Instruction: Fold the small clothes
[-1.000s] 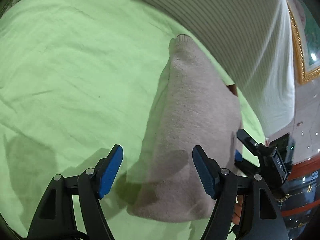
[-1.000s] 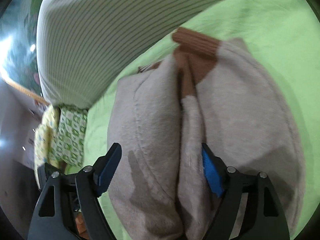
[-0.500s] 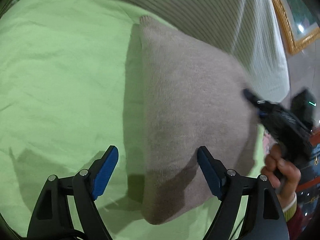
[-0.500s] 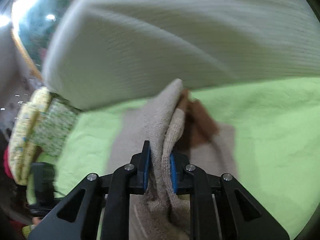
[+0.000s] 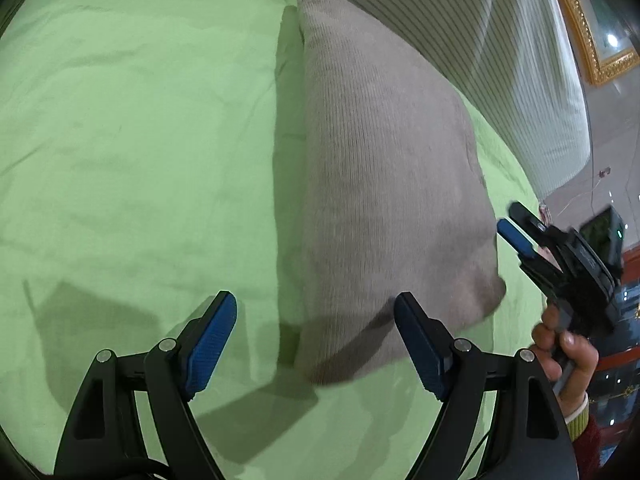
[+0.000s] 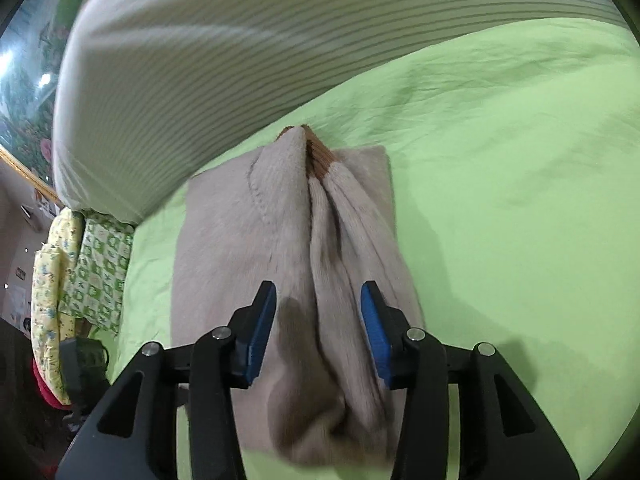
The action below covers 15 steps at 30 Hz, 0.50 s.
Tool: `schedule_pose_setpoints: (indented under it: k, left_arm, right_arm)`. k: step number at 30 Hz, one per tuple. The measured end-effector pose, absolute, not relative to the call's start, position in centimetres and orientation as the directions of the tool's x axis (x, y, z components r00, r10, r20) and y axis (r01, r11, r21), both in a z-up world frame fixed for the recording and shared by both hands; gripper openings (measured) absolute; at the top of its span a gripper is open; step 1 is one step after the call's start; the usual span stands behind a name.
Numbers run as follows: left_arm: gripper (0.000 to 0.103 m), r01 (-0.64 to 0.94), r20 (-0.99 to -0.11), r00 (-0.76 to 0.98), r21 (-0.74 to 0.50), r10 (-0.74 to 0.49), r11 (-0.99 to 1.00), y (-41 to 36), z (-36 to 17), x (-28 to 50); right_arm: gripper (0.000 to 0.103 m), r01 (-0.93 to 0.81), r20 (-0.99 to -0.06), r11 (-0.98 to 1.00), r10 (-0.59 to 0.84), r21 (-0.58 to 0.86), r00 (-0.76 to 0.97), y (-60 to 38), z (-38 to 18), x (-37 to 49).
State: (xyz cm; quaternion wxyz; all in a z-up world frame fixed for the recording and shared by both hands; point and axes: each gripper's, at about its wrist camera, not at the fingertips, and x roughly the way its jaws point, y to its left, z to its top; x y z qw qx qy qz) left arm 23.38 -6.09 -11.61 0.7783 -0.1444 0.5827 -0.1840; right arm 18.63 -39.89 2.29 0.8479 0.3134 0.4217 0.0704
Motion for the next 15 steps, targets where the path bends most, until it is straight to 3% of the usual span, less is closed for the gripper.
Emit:
schedule_pose_setpoints:
  k: [3, 8, 15]
  left_arm:
    - [0.082, 0.169, -0.864, 0.233, -0.416, -0.446, 0.894, -7.3, -11.5, 21.5]
    - [0.082, 0.279, -0.889, 0.208, -0.347, -0.409, 0.895, -9.3, -12.1, 19.3]
    - [0.077, 0.279, -0.908, 0.270, -0.246, -0.321, 0.928, -11.2, -13.0, 19.9]
  right_arm:
    - [0.045, 0.116, -0.658, 0.800, 0.390, 0.588, 0.645, -38.7, 2.9, 16.2]
    - [0.045, 0.025, -0.722, 0.877, 0.378, 0.479, 0.580, -36.4, 2.8, 15.6]
    - [0.045, -0.043, -0.812, 0.920, 0.366, 0.390, 0.456, -34.5, 0.6, 18.3]
